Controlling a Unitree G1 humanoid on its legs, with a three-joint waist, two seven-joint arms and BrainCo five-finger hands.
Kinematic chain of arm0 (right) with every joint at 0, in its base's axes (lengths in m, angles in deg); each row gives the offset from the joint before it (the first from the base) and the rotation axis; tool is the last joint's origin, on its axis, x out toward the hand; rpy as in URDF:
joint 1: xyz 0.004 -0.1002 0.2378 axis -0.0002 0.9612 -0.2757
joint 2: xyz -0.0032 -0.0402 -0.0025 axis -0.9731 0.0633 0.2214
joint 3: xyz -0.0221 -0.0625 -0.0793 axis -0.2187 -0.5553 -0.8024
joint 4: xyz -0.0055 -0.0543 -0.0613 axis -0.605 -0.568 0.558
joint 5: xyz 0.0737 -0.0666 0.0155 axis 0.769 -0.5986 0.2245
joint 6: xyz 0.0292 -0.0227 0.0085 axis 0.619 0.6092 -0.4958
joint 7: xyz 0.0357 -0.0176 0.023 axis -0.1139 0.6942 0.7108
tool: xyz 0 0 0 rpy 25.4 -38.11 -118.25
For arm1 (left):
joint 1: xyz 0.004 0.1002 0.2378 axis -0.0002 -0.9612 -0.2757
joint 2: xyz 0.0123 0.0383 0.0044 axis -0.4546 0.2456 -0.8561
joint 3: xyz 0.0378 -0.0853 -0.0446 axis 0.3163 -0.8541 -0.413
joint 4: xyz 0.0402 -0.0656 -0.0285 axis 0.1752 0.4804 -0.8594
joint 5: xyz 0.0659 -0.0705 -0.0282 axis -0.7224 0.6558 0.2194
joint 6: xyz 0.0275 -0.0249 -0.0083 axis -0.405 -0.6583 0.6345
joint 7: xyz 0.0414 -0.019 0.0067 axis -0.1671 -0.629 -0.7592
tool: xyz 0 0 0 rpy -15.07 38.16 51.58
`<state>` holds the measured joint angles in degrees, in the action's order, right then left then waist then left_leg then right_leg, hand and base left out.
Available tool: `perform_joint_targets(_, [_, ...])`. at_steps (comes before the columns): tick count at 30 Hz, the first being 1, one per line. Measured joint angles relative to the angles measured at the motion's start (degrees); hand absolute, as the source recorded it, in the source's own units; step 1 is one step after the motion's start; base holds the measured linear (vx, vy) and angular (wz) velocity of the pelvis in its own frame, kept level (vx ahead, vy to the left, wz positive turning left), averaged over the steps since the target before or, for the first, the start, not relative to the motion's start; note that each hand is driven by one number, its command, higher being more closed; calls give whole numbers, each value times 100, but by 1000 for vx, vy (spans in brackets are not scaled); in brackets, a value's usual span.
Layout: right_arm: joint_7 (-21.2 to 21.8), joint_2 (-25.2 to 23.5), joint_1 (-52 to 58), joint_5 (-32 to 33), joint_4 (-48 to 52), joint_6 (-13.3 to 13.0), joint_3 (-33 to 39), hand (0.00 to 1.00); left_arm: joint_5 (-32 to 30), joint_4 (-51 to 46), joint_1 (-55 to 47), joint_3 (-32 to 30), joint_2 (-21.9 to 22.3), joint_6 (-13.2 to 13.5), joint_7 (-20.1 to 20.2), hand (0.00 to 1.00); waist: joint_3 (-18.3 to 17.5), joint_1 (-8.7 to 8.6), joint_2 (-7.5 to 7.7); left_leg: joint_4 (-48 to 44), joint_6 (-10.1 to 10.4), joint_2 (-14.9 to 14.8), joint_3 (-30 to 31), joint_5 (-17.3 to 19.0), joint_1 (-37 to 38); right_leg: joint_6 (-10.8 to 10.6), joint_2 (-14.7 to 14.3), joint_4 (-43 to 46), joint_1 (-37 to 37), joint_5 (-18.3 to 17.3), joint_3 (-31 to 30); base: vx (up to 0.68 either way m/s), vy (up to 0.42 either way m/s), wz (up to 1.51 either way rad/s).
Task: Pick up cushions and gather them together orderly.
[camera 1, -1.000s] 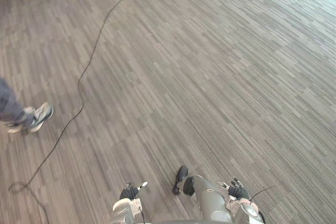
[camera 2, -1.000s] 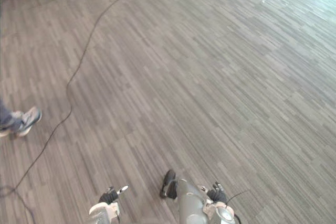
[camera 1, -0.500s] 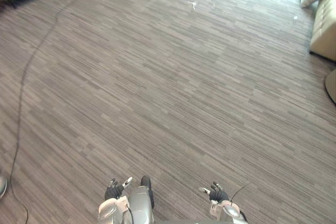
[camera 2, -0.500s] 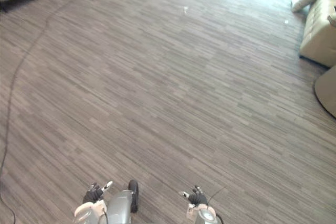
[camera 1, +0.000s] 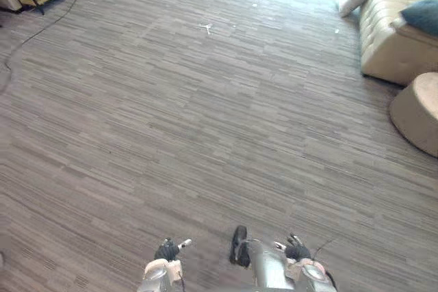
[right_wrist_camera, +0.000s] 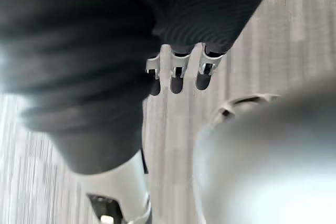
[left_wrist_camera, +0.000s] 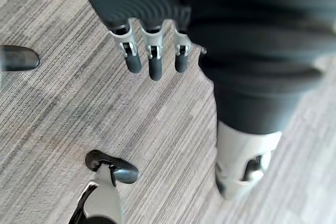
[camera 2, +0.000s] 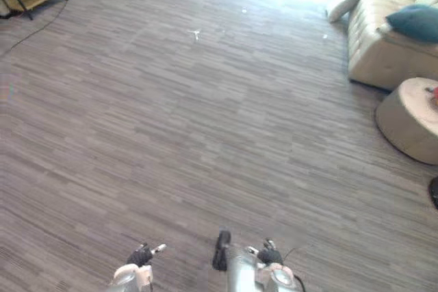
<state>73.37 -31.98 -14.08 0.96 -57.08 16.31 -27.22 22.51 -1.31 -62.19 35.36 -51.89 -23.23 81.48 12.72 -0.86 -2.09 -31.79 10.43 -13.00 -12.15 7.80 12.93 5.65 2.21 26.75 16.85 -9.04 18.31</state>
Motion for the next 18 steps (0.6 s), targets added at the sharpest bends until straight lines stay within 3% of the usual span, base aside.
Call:
perform_joint_targets(1, [-4, 17, -11, -43, 20, 36, -5, 0, -7, -53, -16, -72, 36, 0, 3, 0, 46, 19, -77, -1049, 164, -157, 199, -79, -417, -7, -177, -182, -294, -46, -46, 746, -199, -57])
perform_joint_targets(2, [-15, 0, -16, -57, 18, 67, -101, 0, -7, -266, -83, -210, 51, 12, 6, 0, 88, 68, -83, -2454, 164, -425, 143, 90, -980, 35, -433, -557, -882, -100, -170, 612, -64, -67])
perform_joint_targets(4, [-13, -89, -5, -53, 18, 99, -332, 0, 6, -481, -141, -321, -19, 31, 1, 0, 145, 134, 77, -2987, -49, -512, -118, 414, -1537, 91, -528, -1051, -1642, -148, -390, 555, -33, -68])
perform_joint_targets(5, [-16, -188, 9, -39, 12, 98, -351, 0, 24, -593, -157, -331, -56, 68, 0, 0, 124, 165, 190, -2750, -251, -521, -379, 556, -1920, 90, -527, -1381, -2009, -153, -554, 480, -19, -58])
perform_joint_targets(7, [-30, -250, -15, -31, 2, 103, -356, 0, 103, -742, -152, -352, -54, 76, 0, 0, 131, 299, 238, -1812, -519, -468, -625, 740, -2529, -2, -506, -1785, -2479, -148, -839, 611, 60, -73])
perform_joint_targets(9, [-56, -282, -29, -32, -101, 100, -356, 0, 136, -775, -147, -381, -53, 99, -1, 0, 142, 409, 227, -406, -553, -132, -497, 663, -2902, -188, -342, -2016, -2852, -259, -1082, 544, 180, -67])
perform_joint_targets(11, [-95, -228, -8, -36, -145, 98, -393, 0, 226, -756, -247, -364, -29, 162, -10, 0, 111, 437, 194, 1509, -417, 277, -91, 62, -3059, -477, -132, -2322, -3274, -478, -1305, 514, 291, -55])
perform_joint_targets(12, [-100, -209, -16, -37, -193, 98, -435, 0, 236, -722, -295, -330, -44, 174, -9, 0, 90, 482, 176, 1525, -402, 289, -50, -304, -3106, -524, -82, -2347, -3361, -582, -1406, 543, 378, -60])
perform_joint_targets(13, [-105, -251, -6, -50, -264, 97, -445, 0, 336, -724, -358, -336, -104, 179, -9, 0, -40, 532, 291, 1423, -565, 448, -77, -771, -3095, -567, 131, -2314, -3419, -742, -1535, 582, 368, -47])
perform_joint_targets(14, [-95, -339, 37, -85, -342, 100, -436, 0, 332, -729, -364, -298, -182, 171, -10, 0, -144, 539, 459, 1320, -684, 625, -118, -719, -3118, -542, 335, -2064, -3326, -740, -1572, 735, 425, -40])
perform_joint_targets(15, [-87, -425, 78, -91, -344, 94, -430, 0, 331, -716, -361, -271, -217, 166, -8, 0, -198, 550, 573, 1197, -948, 746, -189, -548, -3055, -633, 514, -1384, -3040, -693, -1601, 493, 255, -19])
perform_joint_targets(16, [-84, -450, 93, -90, -315, 96, -422, 0, 329, -685, -360, -269, -229, 165, -11, 0, -210, 549, 592, 1141, -960, 789, -219, -442, -2990, -715, 570, -976, -2910, -646, -1629, 634, 347, -18])
perform_joint_targets(17, [-79, -459, 72, -100, -332, 83, -424, 0, 329, -581, -339, -214, -299, 162, -21, 0, -207, 535, 654, 1098, -1045, 881, -328, -191, -2714, -1075, 717, 337, -2435, -390, -1733, 604, 332, -9])
perform_joint_targets(18, [-59, -439, 61, -149, -314, 67, -430, 0, 328, -501, -309, -104, -365, 142, -27, 0, -173, 472, 670, 1100, -1087, 1022, -356, 126, -2281, -1277, 912, 1915, -1820, 6, -1771, 716, 381, -6])
